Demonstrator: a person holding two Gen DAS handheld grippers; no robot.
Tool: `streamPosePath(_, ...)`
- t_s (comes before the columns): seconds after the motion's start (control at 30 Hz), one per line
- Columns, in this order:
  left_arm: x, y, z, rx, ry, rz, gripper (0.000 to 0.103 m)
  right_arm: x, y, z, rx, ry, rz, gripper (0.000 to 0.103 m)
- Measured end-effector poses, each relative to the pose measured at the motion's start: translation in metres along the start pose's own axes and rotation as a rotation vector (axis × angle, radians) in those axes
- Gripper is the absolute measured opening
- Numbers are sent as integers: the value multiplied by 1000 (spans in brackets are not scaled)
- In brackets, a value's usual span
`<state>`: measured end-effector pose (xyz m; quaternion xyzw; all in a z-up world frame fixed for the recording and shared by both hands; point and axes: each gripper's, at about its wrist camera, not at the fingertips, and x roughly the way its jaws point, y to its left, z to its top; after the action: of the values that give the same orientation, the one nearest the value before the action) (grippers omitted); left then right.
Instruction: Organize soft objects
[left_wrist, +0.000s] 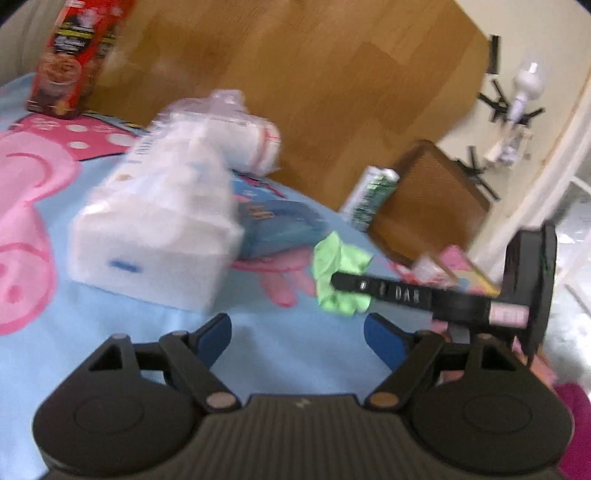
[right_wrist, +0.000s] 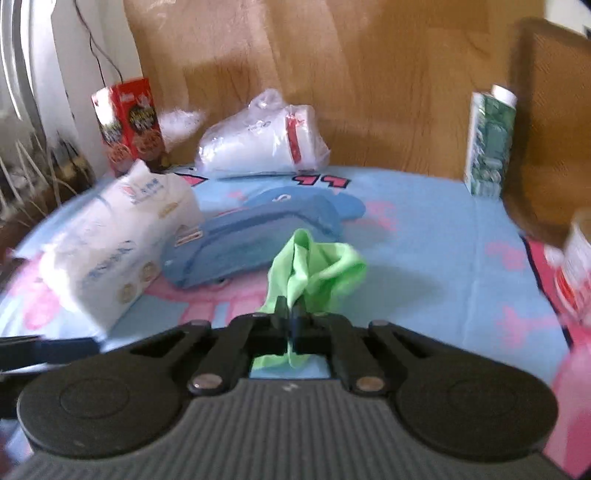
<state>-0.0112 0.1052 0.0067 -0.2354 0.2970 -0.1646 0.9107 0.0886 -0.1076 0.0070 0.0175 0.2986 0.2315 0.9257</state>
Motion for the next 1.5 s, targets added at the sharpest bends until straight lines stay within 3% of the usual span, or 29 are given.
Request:
streamPosePath(0.13, 24, -27, 6, -34, 87, -150, 81, -47, -11, -37, -31, -32, -2, 4)
streamPosePath(0.23, 57, -54, 3, -36, 193, -207, 75, -76, -17, -67, -48, -66, -33, 4)
streamPosePath(0.3, 80, -81, -3, 3, 272, -251, 52, -95, -21, -82, -36, -106, -54, 4)
streamPosePath(0.37, 98, -112, -11, 51, 333, -290, 43, -113, -28, -91, -20, -158, -94, 4)
streamPosePath(0.57, 114, -220, -6, 227, 336, -412, 40, -188, -68, -101, 37, -364, -247, 4)
streamPosePath(0.8, 134, -289, -9, 242, 368, -541, 40, -243, -105, -115, 114, -480, -318, 4)
streamPosePath(1.03, 162, -366, -18, 362, 360, -569, 41, -269, -142, -120, 113, -556, -458, 4)
streamPosePath(1.2, 193, -395, -25, 389, 356, -558, 49, -267, -181, -115, 141, -529, -559, 4)
streamPosePath(1.3, 201, -399, -27, 387, 340, -517, 52, -254, -209, -117, 177, -448, -600, 9)
streamPosePath(1.37, 199, -392, -25, 382, 330, -504, 53, -249, -223, -122, 199, -421, -645, 21)
streamPosePath(1.4, 196, -387, -23, 382, 322, -496, 54, -249, -227, -124, 219, -418, -657, 26)
streamPosePath(1.5, 176, -357, -12, 368, 281, -476, 56, -260, -228, -130, 270, -463, -671, 29)
